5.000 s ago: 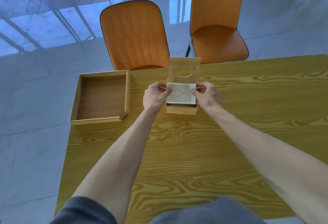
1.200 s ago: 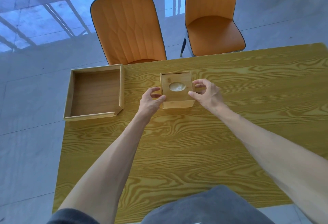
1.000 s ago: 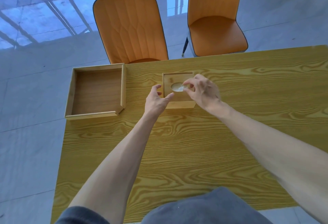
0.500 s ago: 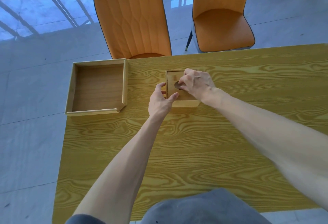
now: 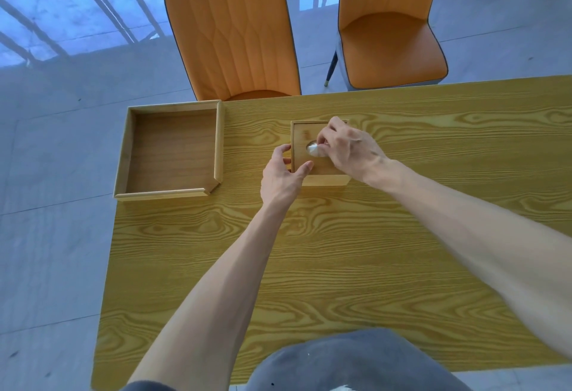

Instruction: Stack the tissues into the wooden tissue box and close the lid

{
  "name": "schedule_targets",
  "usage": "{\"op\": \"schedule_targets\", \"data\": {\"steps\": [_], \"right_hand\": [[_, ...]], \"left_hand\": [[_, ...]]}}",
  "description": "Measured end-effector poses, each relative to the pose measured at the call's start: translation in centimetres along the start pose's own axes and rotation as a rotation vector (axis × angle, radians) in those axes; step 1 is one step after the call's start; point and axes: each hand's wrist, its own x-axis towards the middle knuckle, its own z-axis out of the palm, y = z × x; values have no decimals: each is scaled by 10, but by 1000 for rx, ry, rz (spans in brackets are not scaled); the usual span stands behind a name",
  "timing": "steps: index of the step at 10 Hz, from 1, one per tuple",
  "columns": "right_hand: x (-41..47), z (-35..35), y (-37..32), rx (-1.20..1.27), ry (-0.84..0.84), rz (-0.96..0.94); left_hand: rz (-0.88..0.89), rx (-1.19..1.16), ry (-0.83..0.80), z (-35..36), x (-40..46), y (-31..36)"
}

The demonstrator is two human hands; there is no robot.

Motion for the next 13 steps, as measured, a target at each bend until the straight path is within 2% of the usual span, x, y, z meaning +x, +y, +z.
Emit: {"op": "schedule_targets", "data": {"steps": [3,5,7,10,11,13], "right_hand": [[-17,10,13,298,160,159],[-9,9,4,202,125,190],[-6,20,-1,388,262,317],[-15,19,-2,593,296,370],[-19,13,-2,614,303,419],[-27,-13,3,473,268,395]], "left_hand": [[-6,-17,2,1,-1,0],[-1,-10,0,0,-2,2],[0,-12,0,0,-2,2],[-4,28,-22,-2,-2,3],[-12,113,-53,-8,-2,7],[11,527,-264,-32,3,18]]}}
